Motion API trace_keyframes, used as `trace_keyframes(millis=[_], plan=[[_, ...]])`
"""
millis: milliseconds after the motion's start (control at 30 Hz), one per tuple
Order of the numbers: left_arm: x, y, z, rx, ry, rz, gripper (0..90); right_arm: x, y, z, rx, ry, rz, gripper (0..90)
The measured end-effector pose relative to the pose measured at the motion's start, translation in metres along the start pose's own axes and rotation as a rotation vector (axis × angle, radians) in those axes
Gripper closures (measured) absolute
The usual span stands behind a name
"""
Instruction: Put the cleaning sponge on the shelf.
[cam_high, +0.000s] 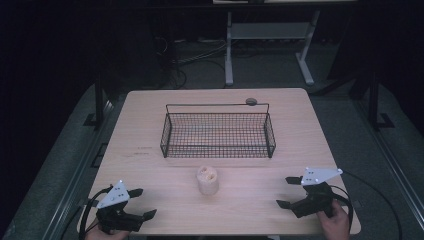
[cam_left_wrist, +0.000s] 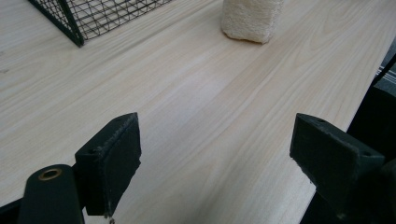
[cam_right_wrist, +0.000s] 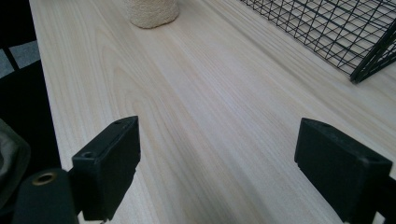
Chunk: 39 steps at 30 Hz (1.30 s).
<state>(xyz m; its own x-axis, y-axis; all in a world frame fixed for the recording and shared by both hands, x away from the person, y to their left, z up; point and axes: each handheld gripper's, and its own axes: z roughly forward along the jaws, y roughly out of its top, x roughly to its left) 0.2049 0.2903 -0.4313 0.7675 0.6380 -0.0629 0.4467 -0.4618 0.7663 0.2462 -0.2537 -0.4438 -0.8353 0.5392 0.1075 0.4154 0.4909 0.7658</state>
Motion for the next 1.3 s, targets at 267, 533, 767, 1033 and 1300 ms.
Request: trace_keyframes(millis=[267,533,767,1033,1300], plan=[[-0.001,0.005,0.005,0.039,0.003,0.024,15.8,0.001,0.0,0.0,-0.003,0.005,-0.002,13.8],[-0.003,0.014,0.008,0.059,-0.021,0.057,15.9,0.0,-0.001,-0.002,-0.008,0.005,0.003,13.8],[-0.005,0.022,0.013,0.094,-0.03,0.088,15.8,0.001,-0.001,-0.002,-0.008,0.009,-0.001,13.8],[-0.007,0.033,0.018,0.122,-0.043,0.119,15.8,0.001,-0.001,-0.002,-0.009,0.01,0.0,13.8],[-0.01,0.049,0.026,0.147,-0.062,0.152,15.8,0.001,-0.001,-0.002,-0.013,0.013,-0.002,13.8]])
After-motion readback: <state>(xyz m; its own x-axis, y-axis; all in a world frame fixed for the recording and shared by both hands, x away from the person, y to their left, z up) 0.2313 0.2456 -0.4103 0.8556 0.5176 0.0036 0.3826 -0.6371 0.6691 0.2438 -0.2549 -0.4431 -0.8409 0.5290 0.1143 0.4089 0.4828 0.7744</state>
